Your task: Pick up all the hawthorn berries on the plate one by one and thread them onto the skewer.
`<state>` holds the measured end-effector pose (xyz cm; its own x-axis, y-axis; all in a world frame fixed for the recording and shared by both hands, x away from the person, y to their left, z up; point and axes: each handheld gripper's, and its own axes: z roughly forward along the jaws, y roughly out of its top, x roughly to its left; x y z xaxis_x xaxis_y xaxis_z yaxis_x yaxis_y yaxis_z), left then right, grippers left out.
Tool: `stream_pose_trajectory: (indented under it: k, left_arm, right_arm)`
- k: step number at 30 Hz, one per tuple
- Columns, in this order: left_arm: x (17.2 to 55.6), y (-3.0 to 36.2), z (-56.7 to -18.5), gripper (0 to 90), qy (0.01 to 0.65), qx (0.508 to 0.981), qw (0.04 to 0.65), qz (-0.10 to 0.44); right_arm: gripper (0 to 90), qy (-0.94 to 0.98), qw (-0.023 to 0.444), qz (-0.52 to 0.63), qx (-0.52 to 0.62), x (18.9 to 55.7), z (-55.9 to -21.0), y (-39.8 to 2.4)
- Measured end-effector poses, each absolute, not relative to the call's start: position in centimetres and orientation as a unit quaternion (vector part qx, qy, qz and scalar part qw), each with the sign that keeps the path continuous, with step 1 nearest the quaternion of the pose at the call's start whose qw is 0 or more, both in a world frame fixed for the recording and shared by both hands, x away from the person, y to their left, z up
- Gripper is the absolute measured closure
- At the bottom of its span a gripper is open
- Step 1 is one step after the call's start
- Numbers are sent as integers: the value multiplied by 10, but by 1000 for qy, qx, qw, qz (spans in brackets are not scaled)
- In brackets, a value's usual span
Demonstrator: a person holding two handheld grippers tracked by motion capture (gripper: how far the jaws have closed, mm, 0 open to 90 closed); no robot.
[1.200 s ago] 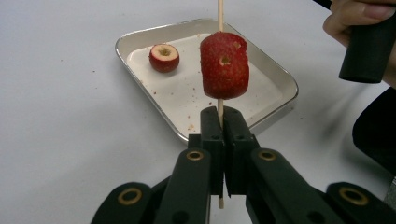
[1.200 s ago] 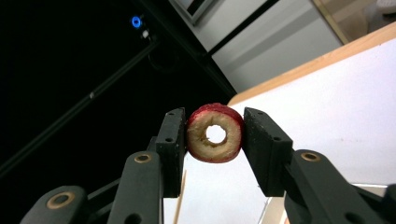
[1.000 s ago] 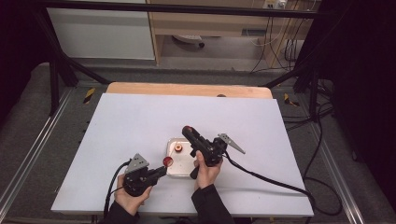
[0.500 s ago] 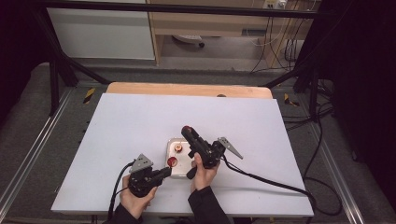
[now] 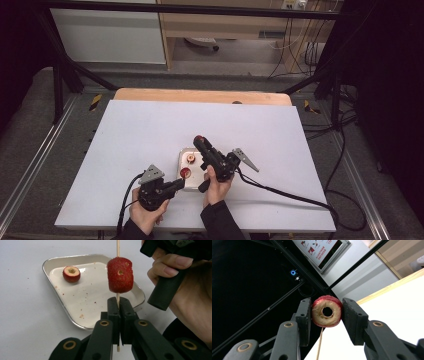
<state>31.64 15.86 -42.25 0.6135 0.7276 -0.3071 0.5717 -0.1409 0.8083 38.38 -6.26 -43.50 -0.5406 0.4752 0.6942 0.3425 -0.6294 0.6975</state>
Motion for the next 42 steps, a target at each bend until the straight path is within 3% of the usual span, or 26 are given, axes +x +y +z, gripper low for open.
stream_pose_trajectory:
  k: [42]
  left_arm:
    - [324, 160, -423, 885, 447, 735, 504, 81]
  right_arm:
    - [614, 469, 22, 745, 474, 364, -445, -44]
